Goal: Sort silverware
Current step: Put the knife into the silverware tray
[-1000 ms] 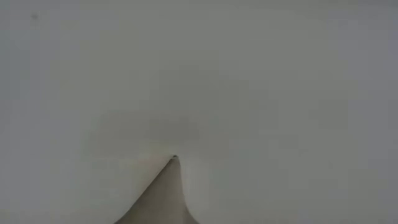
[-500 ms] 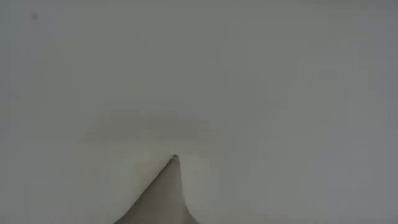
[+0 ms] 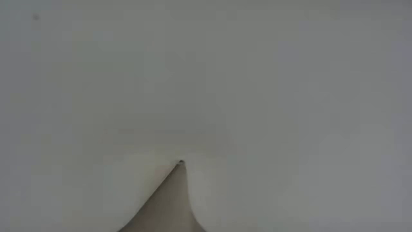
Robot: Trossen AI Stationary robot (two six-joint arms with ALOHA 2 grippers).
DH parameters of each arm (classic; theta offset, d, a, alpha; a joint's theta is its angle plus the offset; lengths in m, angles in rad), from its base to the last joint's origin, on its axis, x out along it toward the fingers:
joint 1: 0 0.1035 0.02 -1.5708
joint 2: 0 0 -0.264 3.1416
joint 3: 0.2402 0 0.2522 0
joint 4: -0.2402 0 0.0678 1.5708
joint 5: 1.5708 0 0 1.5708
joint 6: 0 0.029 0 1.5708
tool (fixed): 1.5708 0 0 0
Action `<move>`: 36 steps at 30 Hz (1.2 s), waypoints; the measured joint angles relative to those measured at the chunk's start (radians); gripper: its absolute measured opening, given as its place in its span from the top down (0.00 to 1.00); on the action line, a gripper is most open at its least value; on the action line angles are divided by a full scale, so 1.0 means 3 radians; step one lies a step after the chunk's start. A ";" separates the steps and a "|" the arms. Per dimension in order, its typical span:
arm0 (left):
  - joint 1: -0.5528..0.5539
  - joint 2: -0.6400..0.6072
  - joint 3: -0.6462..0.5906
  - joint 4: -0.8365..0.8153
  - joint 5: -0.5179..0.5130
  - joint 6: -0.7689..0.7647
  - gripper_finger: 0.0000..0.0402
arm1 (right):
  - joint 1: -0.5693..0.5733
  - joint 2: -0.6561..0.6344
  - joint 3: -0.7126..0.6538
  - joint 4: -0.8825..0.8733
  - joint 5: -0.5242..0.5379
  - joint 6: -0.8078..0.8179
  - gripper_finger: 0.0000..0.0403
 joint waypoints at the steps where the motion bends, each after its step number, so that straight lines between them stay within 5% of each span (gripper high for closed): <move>1: 0.0000 0.0000 0.0000 0.0000 0.0004 0.0028 1.00 | 0.0002 0.0000 0.0000 0.0030 0.0005 0.0003 0.62; 8: 0.0000 0.0000 0.0000 0.0000 0.0015 0.0070 1.00 | 0.0075 0.0046 0.0017 0.0164 0.0293 -0.0089 0.52; 21: 0.0000 0.0000 0.0000 0.0030 0.0043 0.0065 1.00 | 0.0085 0.0485 0.0545 0.0026 0.0162 0.0049 0.58; 29: 0.0000 0.0001 0.0000 0.0032 0.0048 0.0064 1.00 | 0.0118 0.0492 0.0546 -0.0013 0.0175 -0.0043 0.73; 36: 0.0000 0.0001 0.0000 0.0032 0.0048 0.0049 1.00 | 0.0130 0.0492 0.0546 -0.0034 0.0257 -0.0167 0.97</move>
